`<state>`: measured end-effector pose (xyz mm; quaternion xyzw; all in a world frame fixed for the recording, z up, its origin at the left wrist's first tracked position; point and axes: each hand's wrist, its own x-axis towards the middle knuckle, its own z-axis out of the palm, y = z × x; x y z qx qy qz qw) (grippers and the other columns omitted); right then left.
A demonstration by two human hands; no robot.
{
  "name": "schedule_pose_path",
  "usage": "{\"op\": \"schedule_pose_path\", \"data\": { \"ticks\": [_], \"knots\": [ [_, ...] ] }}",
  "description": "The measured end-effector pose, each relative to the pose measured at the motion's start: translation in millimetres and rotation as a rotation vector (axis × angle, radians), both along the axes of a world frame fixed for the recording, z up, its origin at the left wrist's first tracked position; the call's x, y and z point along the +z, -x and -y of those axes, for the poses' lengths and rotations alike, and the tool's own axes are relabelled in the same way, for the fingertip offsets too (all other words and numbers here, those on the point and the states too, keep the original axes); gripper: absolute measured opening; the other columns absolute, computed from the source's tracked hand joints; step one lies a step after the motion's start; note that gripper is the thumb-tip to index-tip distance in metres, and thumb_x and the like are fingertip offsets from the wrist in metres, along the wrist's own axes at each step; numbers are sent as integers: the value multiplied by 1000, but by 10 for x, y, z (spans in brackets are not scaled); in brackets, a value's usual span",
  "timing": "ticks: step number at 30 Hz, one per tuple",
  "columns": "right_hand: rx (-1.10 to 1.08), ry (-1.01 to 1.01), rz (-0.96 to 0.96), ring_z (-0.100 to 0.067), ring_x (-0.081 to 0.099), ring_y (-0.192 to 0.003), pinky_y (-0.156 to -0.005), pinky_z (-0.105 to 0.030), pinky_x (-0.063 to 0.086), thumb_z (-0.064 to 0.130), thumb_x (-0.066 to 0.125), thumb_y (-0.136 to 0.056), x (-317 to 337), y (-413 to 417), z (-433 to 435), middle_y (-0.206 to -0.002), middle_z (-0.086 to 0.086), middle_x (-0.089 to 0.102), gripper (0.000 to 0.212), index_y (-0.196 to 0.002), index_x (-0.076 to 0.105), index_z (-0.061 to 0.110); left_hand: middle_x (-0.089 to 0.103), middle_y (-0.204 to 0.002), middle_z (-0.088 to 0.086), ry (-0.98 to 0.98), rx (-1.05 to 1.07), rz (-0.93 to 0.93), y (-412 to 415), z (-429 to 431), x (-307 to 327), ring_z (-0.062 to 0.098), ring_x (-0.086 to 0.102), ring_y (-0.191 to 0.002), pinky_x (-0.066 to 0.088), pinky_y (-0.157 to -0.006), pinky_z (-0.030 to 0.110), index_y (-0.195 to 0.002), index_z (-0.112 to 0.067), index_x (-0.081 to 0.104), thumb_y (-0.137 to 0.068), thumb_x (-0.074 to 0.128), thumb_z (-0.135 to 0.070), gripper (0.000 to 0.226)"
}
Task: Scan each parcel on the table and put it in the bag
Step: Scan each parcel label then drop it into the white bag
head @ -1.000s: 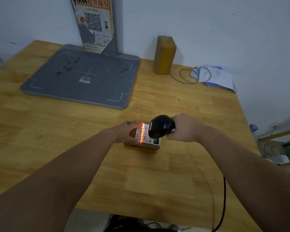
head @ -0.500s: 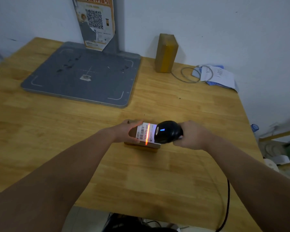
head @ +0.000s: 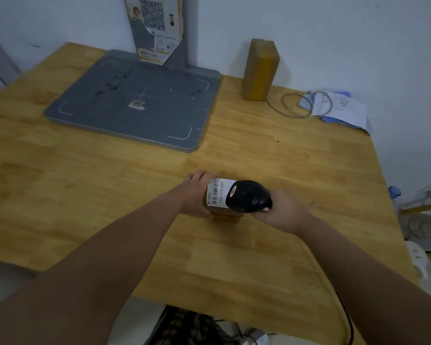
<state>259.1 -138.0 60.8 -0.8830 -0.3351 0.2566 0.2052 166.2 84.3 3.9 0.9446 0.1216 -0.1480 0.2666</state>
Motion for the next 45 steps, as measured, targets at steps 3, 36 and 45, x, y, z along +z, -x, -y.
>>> {"op": "schedule_pose_path", "data": {
  "ticks": [3, 36, 45],
  "knots": [
    [-109, -157, -117, -11, 60, -63, -62, -34, 49, 18, 73, -81, -133, 148, -55, -69, 4, 65, 14, -93, 67, 20, 26, -146, -2, 0, 106, 88, 255, 44, 39, 25, 23, -135, 31, -108, 41, -150, -25, 17, -65, 83, -45, 109],
    [129, -371, -291, -20, 62, -96, -77, -34, 50, 17, 74, -81, -997, 4599, -2422, -105, -6, 62, 28, -106, 62, 12, 24, -141, 16, -393, 1446, -58, 6094, -1146, -150, 41, 26, -129, 28, -107, 54, -148, -29, 16, -68, 74, -60, 103],
    [324, -301, -237, -12, 57, -74, -61, -22, 38, 19, 70, -81, -958, 5160, -2857, -69, 13, 53, 30, -74, 45, 34, 40, -134, 12, -370, 1059, -429, 6180, -1442, -600, 34, 40, -123, 42, -100, 46, -137, -14, 42, -93, 53, -18, 46]
  ]
}}
